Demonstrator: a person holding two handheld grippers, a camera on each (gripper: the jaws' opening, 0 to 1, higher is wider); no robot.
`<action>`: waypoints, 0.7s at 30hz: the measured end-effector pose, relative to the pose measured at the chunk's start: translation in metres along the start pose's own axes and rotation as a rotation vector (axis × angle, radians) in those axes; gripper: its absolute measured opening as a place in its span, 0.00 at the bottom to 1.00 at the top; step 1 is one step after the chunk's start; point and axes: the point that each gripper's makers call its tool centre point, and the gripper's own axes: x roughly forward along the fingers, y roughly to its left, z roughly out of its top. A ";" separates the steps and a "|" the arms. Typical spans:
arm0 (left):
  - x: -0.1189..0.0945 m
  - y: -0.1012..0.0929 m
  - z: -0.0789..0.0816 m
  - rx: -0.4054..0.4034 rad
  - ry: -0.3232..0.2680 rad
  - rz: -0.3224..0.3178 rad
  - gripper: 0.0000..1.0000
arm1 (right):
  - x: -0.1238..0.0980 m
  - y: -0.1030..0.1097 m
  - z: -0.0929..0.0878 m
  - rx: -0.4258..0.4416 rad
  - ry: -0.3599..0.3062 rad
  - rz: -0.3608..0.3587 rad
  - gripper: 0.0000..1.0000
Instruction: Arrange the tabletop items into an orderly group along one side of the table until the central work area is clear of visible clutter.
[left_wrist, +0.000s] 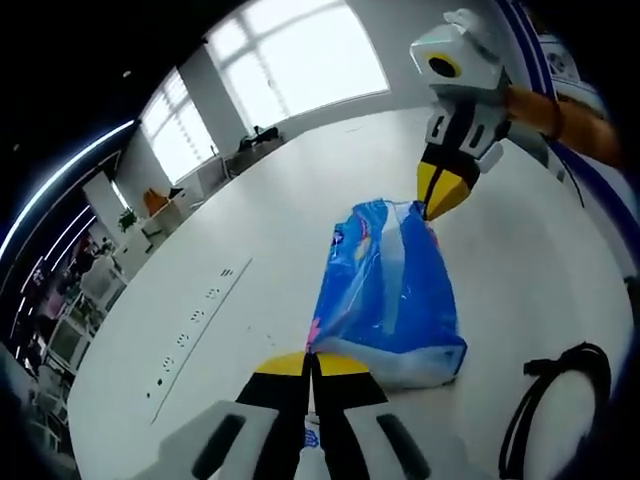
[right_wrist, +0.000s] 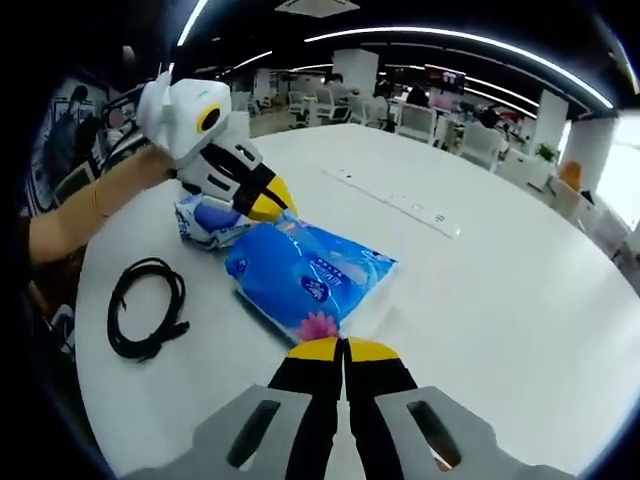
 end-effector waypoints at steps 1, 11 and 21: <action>0.000 0.000 0.000 -0.001 0.000 -0.001 0.00 | 0.000 0.001 -0.001 0.000 0.000 0.000 0.00; 0.003 -0.005 -0.003 0.025 0.024 -0.009 0.00 | 0.001 0.003 -0.010 0.044 -0.019 0.027 0.00; 0.006 -0.005 -0.007 0.026 0.038 -0.007 0.00 | 0.002 0.006 -0.012 0.072 -0.047 0.042 0.00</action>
